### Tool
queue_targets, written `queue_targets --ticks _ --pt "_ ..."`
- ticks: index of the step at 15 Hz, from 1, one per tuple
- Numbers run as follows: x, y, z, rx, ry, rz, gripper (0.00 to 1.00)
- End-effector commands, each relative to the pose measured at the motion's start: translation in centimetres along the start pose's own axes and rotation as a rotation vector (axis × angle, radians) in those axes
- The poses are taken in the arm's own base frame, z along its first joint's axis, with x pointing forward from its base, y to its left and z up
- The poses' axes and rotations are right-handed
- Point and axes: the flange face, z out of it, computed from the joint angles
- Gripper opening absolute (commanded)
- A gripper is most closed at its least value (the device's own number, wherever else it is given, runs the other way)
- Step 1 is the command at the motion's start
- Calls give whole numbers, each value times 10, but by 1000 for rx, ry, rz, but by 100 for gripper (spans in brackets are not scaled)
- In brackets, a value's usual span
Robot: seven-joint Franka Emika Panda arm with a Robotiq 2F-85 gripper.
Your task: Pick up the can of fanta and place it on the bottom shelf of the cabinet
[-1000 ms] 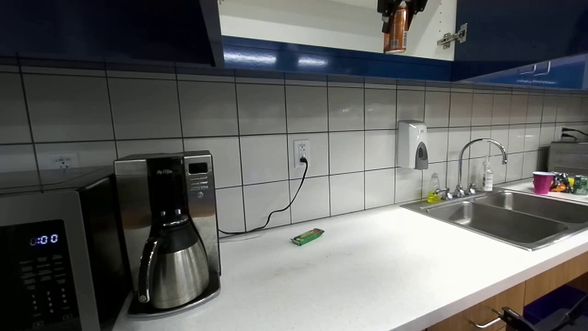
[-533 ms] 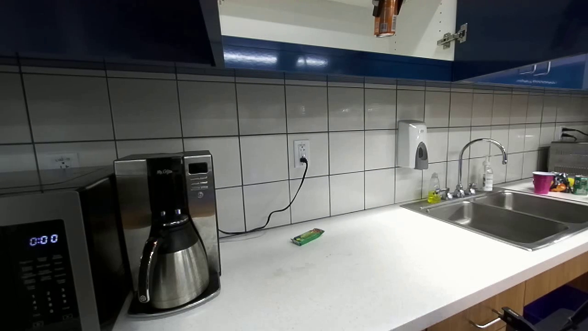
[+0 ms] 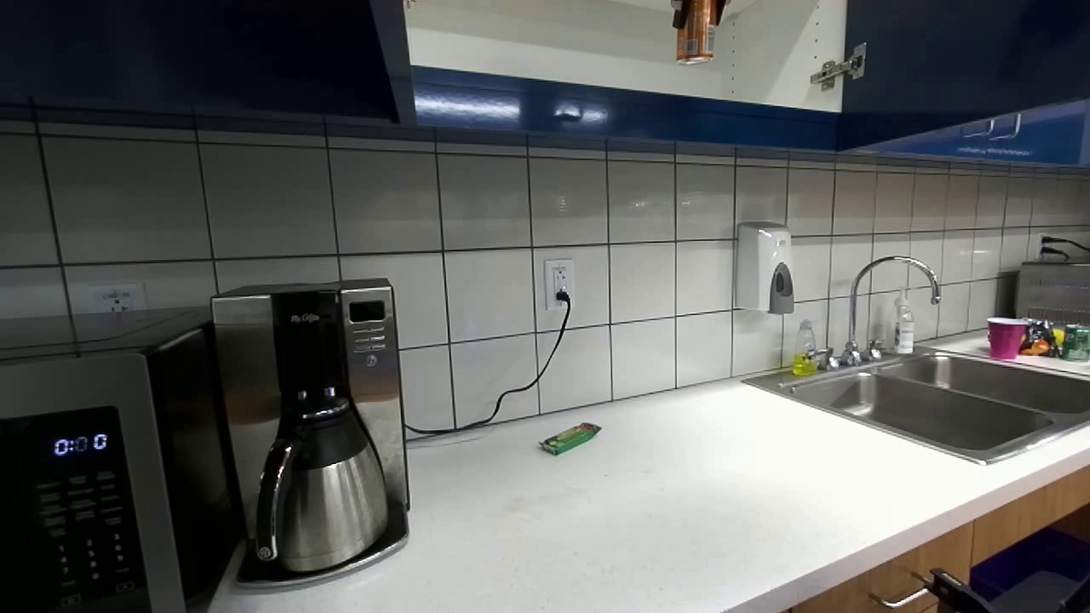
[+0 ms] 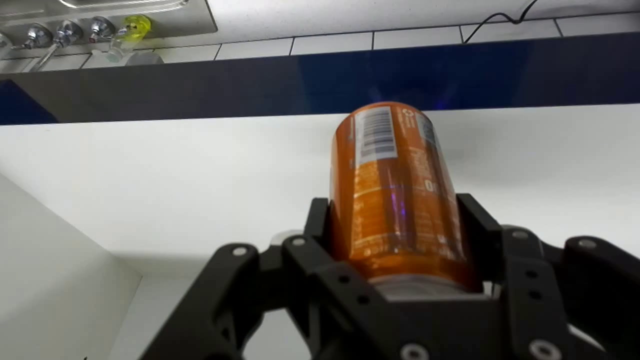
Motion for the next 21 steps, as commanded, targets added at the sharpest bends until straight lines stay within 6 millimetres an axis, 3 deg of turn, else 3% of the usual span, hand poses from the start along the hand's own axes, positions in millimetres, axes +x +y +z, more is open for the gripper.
queue_targets --ticks 1,13,16,17,21 --pt "27 7 8 7 -18 50 39" --pt "64 13 85 29 -108 91 39" --pt "68 14 89 24 -109 98 39" --pt "69 14 89 23 -107 97 89" --pt "68 19 88 17 -113 102 100"
